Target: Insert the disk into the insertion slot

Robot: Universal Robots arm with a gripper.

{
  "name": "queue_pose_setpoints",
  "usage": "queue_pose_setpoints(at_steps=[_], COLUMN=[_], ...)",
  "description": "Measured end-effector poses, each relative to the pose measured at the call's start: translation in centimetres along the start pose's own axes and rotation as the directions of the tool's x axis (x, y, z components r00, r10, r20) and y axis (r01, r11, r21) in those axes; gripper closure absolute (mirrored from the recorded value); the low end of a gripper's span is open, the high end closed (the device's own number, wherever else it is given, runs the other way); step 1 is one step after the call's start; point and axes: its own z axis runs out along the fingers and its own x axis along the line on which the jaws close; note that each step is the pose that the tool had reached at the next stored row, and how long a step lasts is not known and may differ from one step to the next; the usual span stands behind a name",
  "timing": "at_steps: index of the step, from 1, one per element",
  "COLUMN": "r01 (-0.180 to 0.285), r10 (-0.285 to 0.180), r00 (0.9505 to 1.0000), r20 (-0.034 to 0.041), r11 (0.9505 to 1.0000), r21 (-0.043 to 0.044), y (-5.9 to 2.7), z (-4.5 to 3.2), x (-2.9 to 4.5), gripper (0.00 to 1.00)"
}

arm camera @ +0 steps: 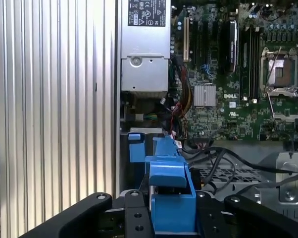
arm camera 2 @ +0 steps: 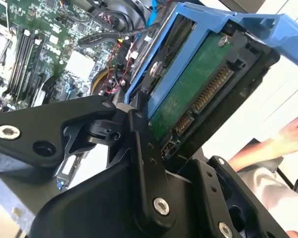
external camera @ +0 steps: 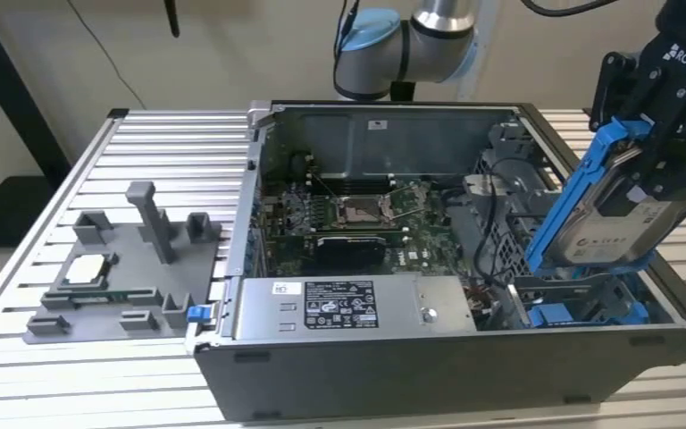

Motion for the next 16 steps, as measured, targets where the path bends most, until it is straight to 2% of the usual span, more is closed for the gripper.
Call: queue_pose_setpoints(at_steps=[5,11,16], r01=[0.000,0.000,0.000], r10=[0.000,0.000,0.000], r00=[1.0000,1.0000,1.0000], r20=[-0.0002,0.0009,0.0012], r11=[0.9999,0.9999,0.9999], r21=[-0.0124,-0.0160,-0.0165], y=[-0.27,-0.71,-0.80], z=[0.61,1.22,2.06], x=[0.00,0.16,0.27], gripper=[1.00,1.00,1.00])
